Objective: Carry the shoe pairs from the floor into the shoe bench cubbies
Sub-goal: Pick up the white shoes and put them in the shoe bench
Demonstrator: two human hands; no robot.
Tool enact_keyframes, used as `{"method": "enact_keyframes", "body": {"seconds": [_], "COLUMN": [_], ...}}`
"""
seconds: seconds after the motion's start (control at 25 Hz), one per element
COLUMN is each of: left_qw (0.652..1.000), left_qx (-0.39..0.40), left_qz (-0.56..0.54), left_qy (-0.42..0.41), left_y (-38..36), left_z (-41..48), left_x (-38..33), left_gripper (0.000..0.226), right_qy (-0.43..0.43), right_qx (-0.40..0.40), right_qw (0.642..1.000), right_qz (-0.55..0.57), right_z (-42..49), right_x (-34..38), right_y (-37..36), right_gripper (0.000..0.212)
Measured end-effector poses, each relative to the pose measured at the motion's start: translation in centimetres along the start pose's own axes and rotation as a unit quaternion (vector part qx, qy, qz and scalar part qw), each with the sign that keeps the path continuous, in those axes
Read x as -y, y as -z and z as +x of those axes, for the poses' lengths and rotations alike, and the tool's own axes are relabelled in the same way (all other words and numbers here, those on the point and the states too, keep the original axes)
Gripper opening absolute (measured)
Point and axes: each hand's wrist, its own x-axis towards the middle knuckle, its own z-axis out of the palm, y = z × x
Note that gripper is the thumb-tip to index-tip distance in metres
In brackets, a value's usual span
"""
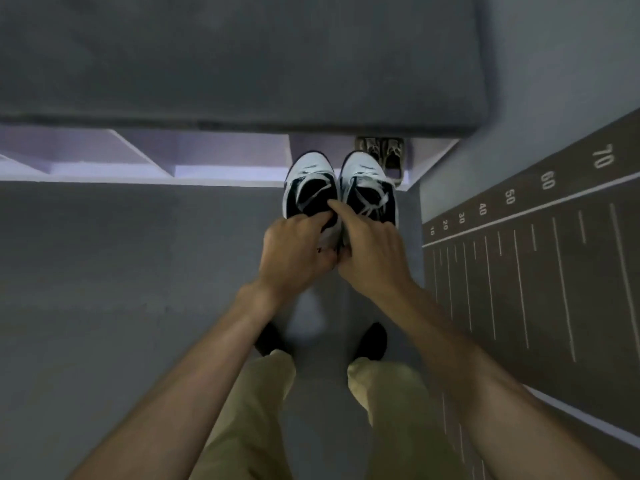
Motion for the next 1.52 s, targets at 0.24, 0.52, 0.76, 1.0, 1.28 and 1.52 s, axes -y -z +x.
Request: {"method": "enact_keyframes", "body": {"seconds": [0.24, 0.52, 0.76, 1.0, 1.28, 1.52], "left_qw": [0.999, 0.995, 0.989, 0.985, 0.987, 0.988], "left_qx": [-0.044, -0.095, -0.135, -0.161, -0.147, -0.132], "left_qz": [0.017, 0.017, 0.025, 0.043, 0.046, 0.066], "left_qy": [-0.005, -0.041, -0.051, -0.052, -0.045, -0.043], "left_y": [-19.1, -35.3, -41.2, -44.0, -43.8, -43.3], "left_z": [10.0, 22.1, 30.6, 35.7, 36.3, 36.8], "left_x": [9.8, 21.0, 25.8, 27.8, 28.7, 28.5], "left_gripper": [0.031, 0.046, 0.052, 0.050, 0.046, 0.040], "right_qy": [0.012, 0.028, 0.019, 0.026, 0.033, 0.018], "right_qx": [-0.016, -0.055, -0.067, -0.103, -0.117, -0.086], "right_qw": [1.000, 0.998, 0.996, 0.992, 0.990, 0.992], "right_qz": [0.011, -0.019, -0.053, -0.069, -0.070, -0.092], "right_z": [8.3, 19.4, 27.7, 32.7, 33.6, 34.0], "right_x": [-12.3, -22.5, -27.7, -30.6, -30.7, -30.4], "right_y": [-17.9, -34.6, -40.8, -44.2, -45.3, -44.6], "right_gripper": [0.072, 0.070, 0.079, 0.079, 0.078, 0.079]}}
